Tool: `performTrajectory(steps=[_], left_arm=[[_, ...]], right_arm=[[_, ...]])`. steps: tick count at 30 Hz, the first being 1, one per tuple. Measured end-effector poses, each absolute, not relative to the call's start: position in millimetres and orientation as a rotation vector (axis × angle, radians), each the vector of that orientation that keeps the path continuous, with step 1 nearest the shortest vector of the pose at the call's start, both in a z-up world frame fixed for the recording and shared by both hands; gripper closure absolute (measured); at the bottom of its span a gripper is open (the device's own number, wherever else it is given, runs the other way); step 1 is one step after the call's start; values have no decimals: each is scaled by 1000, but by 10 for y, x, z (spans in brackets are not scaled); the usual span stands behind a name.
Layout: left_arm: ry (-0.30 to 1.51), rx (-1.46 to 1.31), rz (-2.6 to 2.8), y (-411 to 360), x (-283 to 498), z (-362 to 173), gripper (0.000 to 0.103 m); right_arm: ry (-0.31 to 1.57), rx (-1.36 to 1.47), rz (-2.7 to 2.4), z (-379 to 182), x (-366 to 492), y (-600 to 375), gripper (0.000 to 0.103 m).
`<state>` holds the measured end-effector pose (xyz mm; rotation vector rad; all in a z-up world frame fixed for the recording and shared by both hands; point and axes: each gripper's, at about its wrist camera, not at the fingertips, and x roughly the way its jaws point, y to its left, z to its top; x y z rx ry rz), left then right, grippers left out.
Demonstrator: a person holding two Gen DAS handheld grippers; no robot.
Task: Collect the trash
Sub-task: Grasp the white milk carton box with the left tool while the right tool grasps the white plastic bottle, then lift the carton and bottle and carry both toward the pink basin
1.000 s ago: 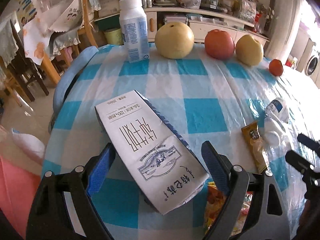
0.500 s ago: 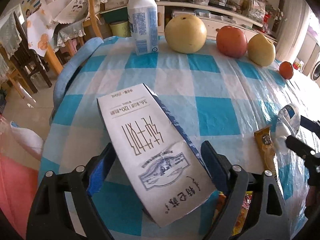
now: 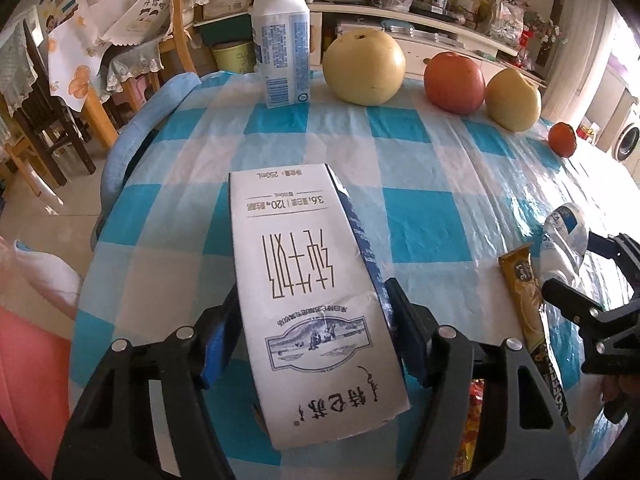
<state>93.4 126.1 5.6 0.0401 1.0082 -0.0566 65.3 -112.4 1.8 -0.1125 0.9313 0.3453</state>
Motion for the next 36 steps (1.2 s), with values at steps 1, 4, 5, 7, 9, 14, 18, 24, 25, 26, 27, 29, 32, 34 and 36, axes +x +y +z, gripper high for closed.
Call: performTrajectory(steps=[1,4,5,7,9,14,18,24,25,26,27,29,32,34,36], left_arm=[[1008,28,-62,1277,926,62,35],[1008,6,-72,1309,910,74,36],[1007,1,-74,1315,902,78,37],[1006,-7,-80,1329,882,85,37],[1004,-13,-85,1340,868,90,38],[1000,-41,-99,1423,799,116,40],[993,-63,-112,1494,737,143,40],[971,-84,-120,1585,636,226,40],[967,-85,-119,1603,627,241,40],[959,-85,-116,1630,605,269,40],[954,-86,-114,1637,602,286,40],[937,-87,-109,1688,561,348,40],[911,-91,-97,1763,492,436,40],[895,-76,-79,1807,452,490,40],[882,-79,-68,1875,412,545,40]], right_arm=[[929,-111,344,20,646,-1128,13],[917,-104,336,33,630,-1157,13],[914,-101,332,39,624,-1164,13],[904,-94,325,59,603,-1182,13],[894,-93,317,80,580,-1179,13],[868,-81,313,152,495,-1142,13],[853,-91,313,187,403,-1077,13],[833,-83,314,253,253,-998,13],[832,-77,313,265,229,-994,13],[831,-72,311,274,209,-989,13],[830,-70,307,284,179,-982,13],[827,-69,299,297,136,-970,13],[819,-61,289,345,67,-949,13],[810,-59,285,384,30,-926,13],[804,-59,286,416,-1,-885,13]])
